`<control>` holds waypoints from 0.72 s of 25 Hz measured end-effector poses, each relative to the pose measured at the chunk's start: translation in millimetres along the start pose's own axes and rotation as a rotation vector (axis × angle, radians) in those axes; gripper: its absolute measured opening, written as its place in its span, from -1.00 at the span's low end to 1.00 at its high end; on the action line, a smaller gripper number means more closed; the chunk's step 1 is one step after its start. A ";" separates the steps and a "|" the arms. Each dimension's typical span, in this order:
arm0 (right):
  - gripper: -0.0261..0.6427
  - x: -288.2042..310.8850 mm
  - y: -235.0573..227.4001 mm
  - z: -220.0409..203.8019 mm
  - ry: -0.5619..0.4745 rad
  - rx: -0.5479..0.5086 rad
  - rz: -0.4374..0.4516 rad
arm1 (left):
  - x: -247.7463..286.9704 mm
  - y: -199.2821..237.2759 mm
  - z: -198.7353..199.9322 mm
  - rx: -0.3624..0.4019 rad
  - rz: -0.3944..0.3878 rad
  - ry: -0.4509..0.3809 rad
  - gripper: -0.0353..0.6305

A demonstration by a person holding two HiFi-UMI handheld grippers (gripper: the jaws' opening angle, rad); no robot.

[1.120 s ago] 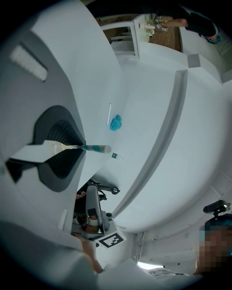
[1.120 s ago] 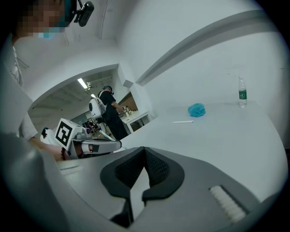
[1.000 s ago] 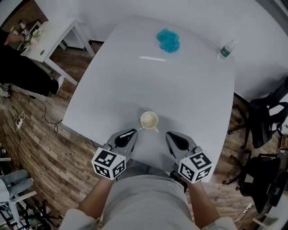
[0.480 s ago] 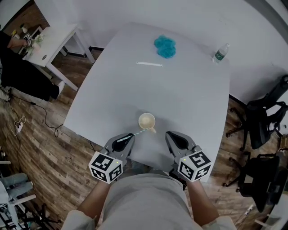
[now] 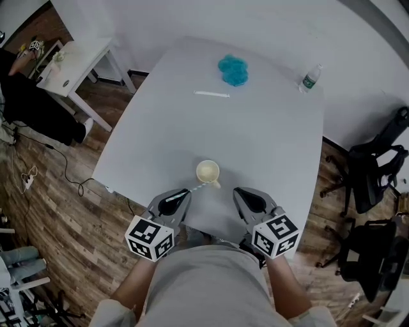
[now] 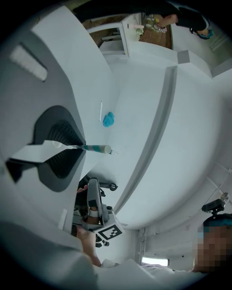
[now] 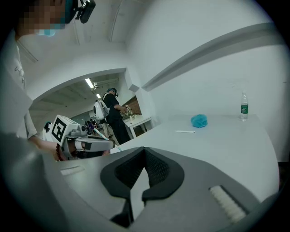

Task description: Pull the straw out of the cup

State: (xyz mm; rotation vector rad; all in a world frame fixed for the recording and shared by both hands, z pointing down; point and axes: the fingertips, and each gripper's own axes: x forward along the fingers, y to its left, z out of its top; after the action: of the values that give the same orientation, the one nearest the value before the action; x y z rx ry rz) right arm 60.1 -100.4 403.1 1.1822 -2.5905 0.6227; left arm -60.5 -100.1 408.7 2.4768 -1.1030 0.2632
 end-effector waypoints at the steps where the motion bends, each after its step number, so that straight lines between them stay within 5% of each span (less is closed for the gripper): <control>1: -0.91 0.6 1.3 0.6 -0.001 -0.002 0.002 | -1.0 -1.1 1.1 0.006 -0.001 -0.003 -0.76; 18: -0.91 -6.0 11.9 -0.5 -0.023 -0.003 0.007 | -12.9 -13.2 2.2 0.012 -0.011 -0.012 -0.76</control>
State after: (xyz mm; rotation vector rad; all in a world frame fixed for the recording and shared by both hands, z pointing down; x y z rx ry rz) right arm 55.0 -89.2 397.9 1.1868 -2.6143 0.6097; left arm -59.3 -84.6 398.5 2.4976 -1.0948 0.2531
